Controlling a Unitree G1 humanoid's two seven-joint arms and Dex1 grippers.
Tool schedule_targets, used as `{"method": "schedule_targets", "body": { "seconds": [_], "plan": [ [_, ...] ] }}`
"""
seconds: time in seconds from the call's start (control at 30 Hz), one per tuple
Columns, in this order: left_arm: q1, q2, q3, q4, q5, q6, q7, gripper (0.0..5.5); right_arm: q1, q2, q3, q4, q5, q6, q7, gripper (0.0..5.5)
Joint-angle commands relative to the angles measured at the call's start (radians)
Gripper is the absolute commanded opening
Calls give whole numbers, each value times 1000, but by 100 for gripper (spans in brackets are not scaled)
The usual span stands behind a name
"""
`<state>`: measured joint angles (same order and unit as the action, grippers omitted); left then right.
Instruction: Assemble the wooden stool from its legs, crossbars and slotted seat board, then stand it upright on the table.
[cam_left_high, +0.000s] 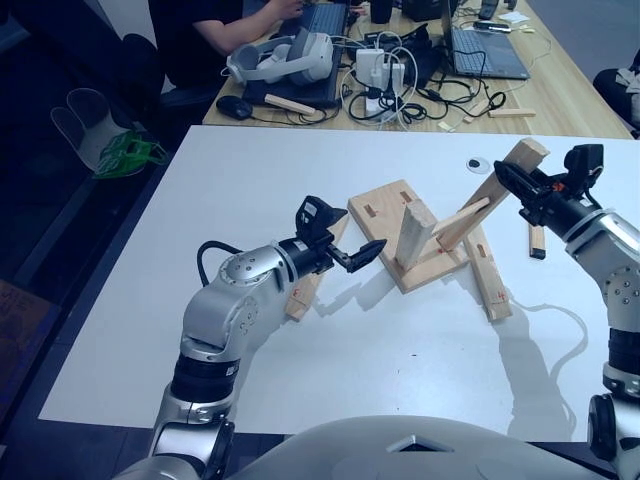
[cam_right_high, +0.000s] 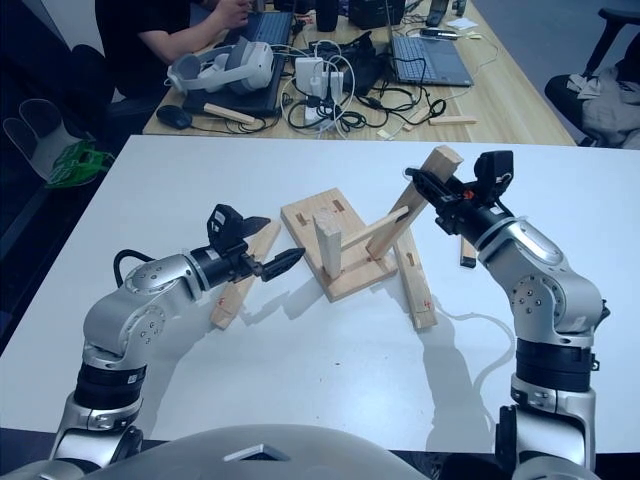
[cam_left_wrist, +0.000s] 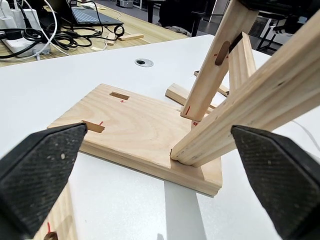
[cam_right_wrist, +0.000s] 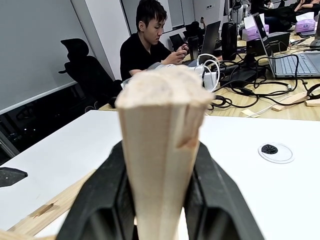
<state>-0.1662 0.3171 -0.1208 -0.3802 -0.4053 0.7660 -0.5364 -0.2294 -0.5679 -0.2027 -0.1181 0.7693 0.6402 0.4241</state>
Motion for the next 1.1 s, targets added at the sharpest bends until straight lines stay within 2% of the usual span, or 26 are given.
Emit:
{"method": "schedule_targets", "body": {
  "seconds": [0.03, 0.4, 0.93, 1.07, 1.1],
  "plan": [
    [-9, 2, -20, 4, 7, -13, 0, 540, 72, 27, 25, 125, -23, 79, 34, 101],
    [-39, -13, -62, 27, 13, -54, -9, 540, 21, -18, 42, 196, -60, 67, 163, 101],
    [-55, -9, -63, 47, 17, -53, 8, 540, 108, 3, 70, 151, -110, -19, 163, 101],
    [-56, -5, -64, 51, 21, -55, 8, 540, 101, -36, 107, 138, -149, -12, 165, 101],
    [-56, -4, -65, 52, 23, -56, 8, 540, 98, -49, 120, 133, -168, -13, 163, 139]
  ]
}}
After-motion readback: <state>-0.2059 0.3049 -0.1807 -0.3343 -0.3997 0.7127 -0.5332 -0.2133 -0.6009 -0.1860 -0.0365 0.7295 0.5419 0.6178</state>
